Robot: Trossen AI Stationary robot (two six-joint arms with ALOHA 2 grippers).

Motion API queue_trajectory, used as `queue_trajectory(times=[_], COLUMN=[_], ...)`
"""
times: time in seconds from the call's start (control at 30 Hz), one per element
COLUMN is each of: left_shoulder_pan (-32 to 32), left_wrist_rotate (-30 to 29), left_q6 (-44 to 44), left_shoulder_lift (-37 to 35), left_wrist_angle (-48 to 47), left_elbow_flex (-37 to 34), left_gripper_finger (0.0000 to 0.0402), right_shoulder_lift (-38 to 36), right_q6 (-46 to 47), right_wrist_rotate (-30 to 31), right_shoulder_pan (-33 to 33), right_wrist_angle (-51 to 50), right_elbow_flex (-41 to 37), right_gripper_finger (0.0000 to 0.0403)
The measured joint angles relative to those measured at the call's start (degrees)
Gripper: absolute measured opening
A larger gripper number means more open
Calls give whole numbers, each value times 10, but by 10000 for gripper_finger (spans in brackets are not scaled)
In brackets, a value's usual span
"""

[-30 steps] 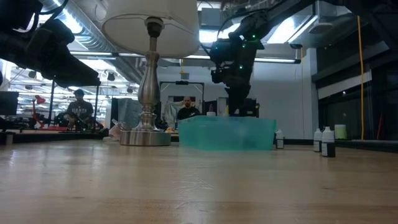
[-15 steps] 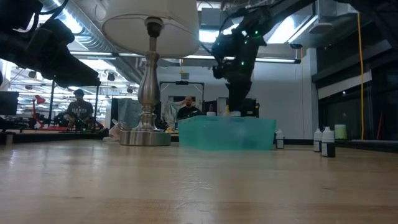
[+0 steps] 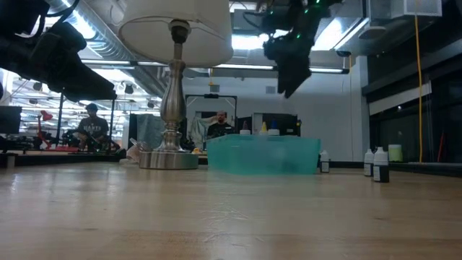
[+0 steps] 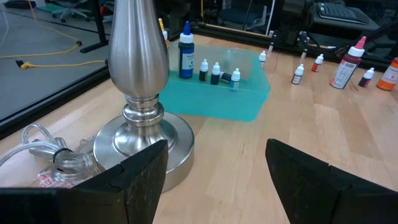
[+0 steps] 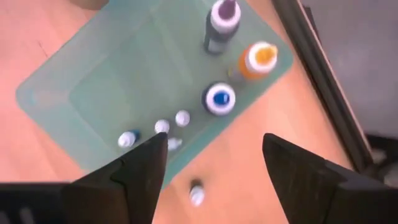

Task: Pick & Place food coloring
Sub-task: Put the small brown food coloring bottle into the green bin

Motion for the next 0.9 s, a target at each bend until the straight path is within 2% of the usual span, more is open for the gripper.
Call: queue_trajectory(times=[0.2,0.3,0.4,0.5,0.67,0.9], left_shoulder_pan=[0,0,0,0,0,0], left_wrist_rotate=[0,0,0,0,0,0], left_q6=[0,0,0,0,0,0], left_shoulder_lift=[0,0,0,0,0,0], left_wrist_angle=[0,0,0,0,0,0], left_elbow_flex=[0,0,0,0,0,0], left_gripper_finger=[269,268,266,266,269,266], right_shoulder_lift=[-50,-86,-122,-141,-160,-162], right_q6=[136,198,222,204,115,44], right_wrist_rotate=[11,11,12,22,43,30], right_shoulder_pan=[34,46,53,58,51,6], right_wrist_angle=[-25,12,73,122,164,205], right_elbow_flex=[-81,-156,-230,-288,-354,-400], right_gripper_finger=[265,265,265,265,265,265])
